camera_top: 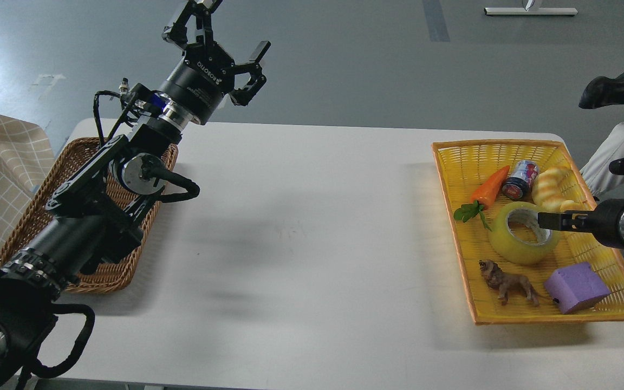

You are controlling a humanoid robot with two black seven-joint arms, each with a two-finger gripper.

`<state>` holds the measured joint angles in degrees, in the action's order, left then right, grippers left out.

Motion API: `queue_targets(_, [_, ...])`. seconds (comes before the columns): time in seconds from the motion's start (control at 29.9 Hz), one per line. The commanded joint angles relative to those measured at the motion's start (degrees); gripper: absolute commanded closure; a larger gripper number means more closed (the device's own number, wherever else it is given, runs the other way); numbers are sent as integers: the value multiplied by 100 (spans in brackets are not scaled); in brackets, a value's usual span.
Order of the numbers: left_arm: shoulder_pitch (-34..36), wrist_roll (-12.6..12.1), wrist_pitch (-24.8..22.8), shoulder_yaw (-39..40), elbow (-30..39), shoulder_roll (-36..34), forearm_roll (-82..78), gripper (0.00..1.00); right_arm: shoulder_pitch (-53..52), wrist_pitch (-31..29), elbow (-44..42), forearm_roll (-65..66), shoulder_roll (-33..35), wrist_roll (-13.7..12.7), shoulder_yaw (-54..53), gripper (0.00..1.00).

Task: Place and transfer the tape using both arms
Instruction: 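Reach the right gripper into the yellow tray to the yellow tape roll, then hook the tape roll's hole with the right gripper and lift it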

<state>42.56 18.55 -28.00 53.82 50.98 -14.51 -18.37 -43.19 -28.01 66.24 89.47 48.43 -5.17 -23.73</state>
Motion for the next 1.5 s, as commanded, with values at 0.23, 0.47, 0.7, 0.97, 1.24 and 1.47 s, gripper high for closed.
queue_targets(0.23, [-2,0,0,-4,0,-17,0,2,65,1,-269,0,-184,-2,9,24])
queue_targets(0.47, [-2,0,0,5,0,-17,0,2,48,1,-340,0,-281,-2,115,29])
queue_targets(0.7, [-11,0,0,-3,0,-26,0,2,13,1,-691,-17,-475,-11,115,45])
queue_targets(0.97, [-11,0,0,5,0,-26,0,2,13,1,-709,-26,-536,-28,123,71])
queue_targets(1.24, [-11,0,0,5,-27,-17,9,2,-22,1,-709,-52,-536,-46,115,94])
queue_targets(1.47, [-2,-9,0,-4,-71,36,0,2,-171,1,-560,-79,-501,-72,71,96])
